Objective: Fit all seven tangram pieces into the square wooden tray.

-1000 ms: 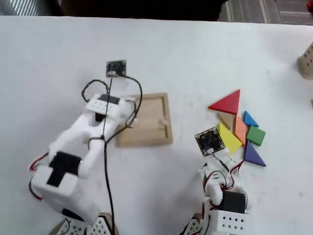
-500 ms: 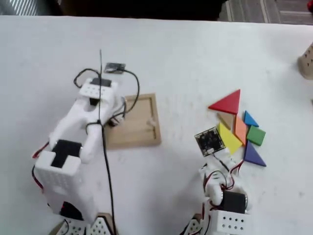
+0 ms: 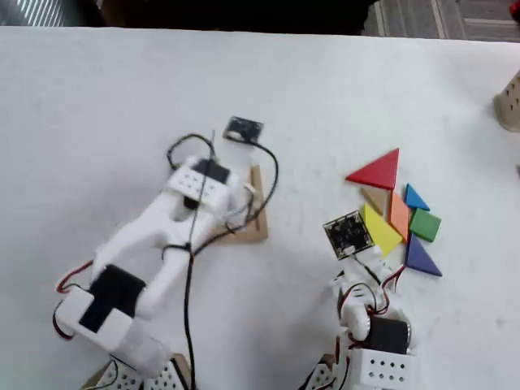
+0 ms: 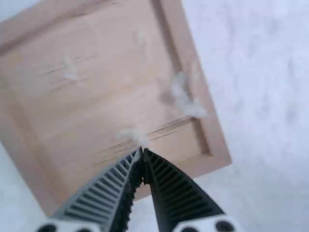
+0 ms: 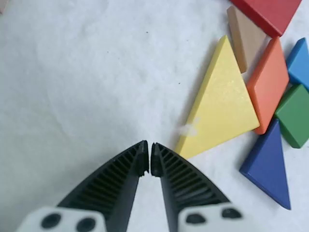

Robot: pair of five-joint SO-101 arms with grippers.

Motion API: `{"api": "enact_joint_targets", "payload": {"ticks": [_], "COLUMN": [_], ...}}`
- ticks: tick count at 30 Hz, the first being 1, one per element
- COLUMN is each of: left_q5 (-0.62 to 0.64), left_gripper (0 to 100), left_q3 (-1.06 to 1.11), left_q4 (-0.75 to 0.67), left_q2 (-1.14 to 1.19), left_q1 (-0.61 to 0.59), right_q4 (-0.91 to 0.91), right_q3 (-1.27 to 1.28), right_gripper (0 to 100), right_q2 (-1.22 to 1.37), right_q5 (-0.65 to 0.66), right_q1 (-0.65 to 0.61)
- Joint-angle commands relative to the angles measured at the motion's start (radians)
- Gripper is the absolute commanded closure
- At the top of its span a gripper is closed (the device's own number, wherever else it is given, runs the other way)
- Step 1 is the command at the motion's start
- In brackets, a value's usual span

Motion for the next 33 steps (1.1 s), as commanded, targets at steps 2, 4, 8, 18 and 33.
{"api": "enact_joint_targets", "payload": {"ticks": [2, 4, 8, 18, 33], "left_q5": [0.152, 0.173, 0.201, 0.196, 0.195], "left_gripper": [98, 98, 98, 98, 97], "left_q3": [0.064, 0.061, 0.034, 0.020, 0.193], "left_q4": [-0.204, -0.218, -0.212, -0.127, -0.126], "left_q2": [-0.053, -0.019, 0.044, 0.047, -0.467], "left_q1": [0.076, 0.081, 0.081, 0.199, -0.041], "right_q4": [-0.016, -0.016, -0.016, -0.016, -0.024], "right_q3": [0.002, 0.002, 0.002, 0.002, 0.000], "right_gripper": [98.1, 98.1, 98.1, 98.1, 98.0], "right_q2": [-0.012, -0.012, -0.012, -0.012, -0.013], "right_q5": [0.012, 0.012, 0.012, 0.012, 0.012], "right_q1": [-0.004, -0.004, -0.005, -0.007, -0.001]}}
